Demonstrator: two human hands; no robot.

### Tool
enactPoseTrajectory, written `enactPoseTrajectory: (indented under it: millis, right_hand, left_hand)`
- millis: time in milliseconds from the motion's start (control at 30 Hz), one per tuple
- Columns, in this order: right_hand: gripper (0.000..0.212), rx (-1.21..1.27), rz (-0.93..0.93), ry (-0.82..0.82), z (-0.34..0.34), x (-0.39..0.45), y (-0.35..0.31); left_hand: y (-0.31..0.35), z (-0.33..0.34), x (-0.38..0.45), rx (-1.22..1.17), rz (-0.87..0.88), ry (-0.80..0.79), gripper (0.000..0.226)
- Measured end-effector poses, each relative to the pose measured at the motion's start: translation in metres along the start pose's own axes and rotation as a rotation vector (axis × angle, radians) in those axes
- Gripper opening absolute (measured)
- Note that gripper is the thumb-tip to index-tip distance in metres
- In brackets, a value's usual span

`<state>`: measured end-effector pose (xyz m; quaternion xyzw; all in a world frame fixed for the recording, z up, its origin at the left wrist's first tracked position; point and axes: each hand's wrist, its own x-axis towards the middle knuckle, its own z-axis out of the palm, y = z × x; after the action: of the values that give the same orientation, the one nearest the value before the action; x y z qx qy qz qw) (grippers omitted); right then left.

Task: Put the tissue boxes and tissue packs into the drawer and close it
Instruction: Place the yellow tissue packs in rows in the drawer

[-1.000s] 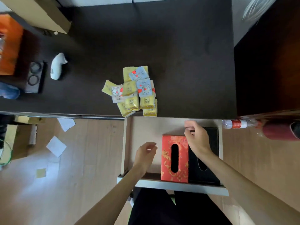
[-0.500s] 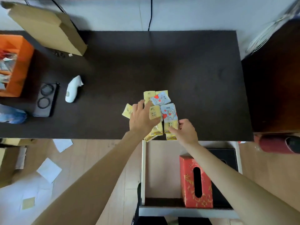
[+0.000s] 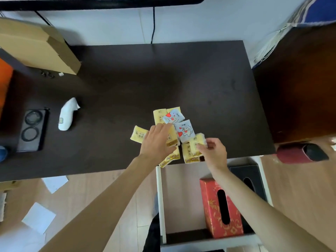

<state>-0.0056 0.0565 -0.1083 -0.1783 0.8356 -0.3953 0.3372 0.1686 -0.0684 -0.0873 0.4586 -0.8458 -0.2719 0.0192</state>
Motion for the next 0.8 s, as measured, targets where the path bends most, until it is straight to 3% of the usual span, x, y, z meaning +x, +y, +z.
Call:
enactPoseTrajectory:
  millis: [167,267,333,500,633,800]
  right_hand:
    - [0.051,0.073,0.036,-0.002,-0.043,-0.011,0.017]
    - [0.074,0.029,0.047,-0.098,-0.066,-0.019,0.027]
    - [0.078,0.005,0.016,-0.207,-0.076,-0.029,0.037]
    - [0.040,-0.238,-0.115,-0.462,-0.079,-0.060,0.089]
    - [0.025,-0.394,-0.295,-0.482,-0.062,-0.061,0.121]
    - [0.023,-0.419,-0.489,-0.490,-0.032,-0.035,0.141]
  left_hand:
    - [0.022,0.003,-0.046,-0.130,0.054,0.044,0.075]
    - [0.035,0.027,-0.085,-0.155,0.100,-0.040,0.079]
    - [0.039,0.048,-0.111,-0.159,0.085,-0.099,0.080]
    - [0.033,0.106,-0.155,-0.056,-0.031,-0.232,0.082]
    - [0.023,0.148,-0.162,0.116,0.009,-0.238,0.081]
    - [-0.001,0.186,-0.139,0.306,0.111,-0.172,0.080]
